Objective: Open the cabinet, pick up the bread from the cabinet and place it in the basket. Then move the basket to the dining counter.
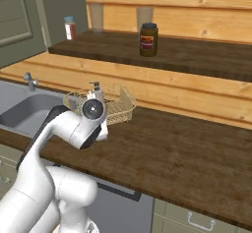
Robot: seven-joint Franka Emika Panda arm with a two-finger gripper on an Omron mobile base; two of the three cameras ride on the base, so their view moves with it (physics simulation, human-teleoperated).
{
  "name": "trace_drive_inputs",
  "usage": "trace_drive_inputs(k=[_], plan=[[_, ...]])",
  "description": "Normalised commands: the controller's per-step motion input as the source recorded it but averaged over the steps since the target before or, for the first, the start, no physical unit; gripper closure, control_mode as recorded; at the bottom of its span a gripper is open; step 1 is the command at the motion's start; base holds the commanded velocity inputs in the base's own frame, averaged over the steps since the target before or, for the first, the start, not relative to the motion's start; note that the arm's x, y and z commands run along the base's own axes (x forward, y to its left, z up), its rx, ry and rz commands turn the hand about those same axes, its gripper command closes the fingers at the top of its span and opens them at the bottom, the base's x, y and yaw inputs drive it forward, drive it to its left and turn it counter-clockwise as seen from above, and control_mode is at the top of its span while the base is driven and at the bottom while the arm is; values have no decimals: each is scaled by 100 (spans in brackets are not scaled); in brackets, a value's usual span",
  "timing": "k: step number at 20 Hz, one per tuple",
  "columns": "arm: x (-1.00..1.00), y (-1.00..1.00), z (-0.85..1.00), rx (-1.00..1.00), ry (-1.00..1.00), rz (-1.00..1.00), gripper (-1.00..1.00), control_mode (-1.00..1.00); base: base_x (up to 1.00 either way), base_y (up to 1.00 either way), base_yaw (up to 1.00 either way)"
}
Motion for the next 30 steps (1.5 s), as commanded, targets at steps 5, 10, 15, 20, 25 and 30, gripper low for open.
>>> trace_drive_inputs(k=[5,10,15,20,25,30], plan=[[-8,0,46,33,-1,9,100,-100,0,0,0],[-34,0,44,4,0,15,100,-100,0,0,0],[-48,0,4,-13,-4,8,100,-100,0,0,0],[-8,0,-1,-2,-1,0,100,-100,0,0,0],[-2,0,0,0,0,0,100,-100,0,0,0],[-22,0,0,0,-1,0,100,100,-33,0,0]])
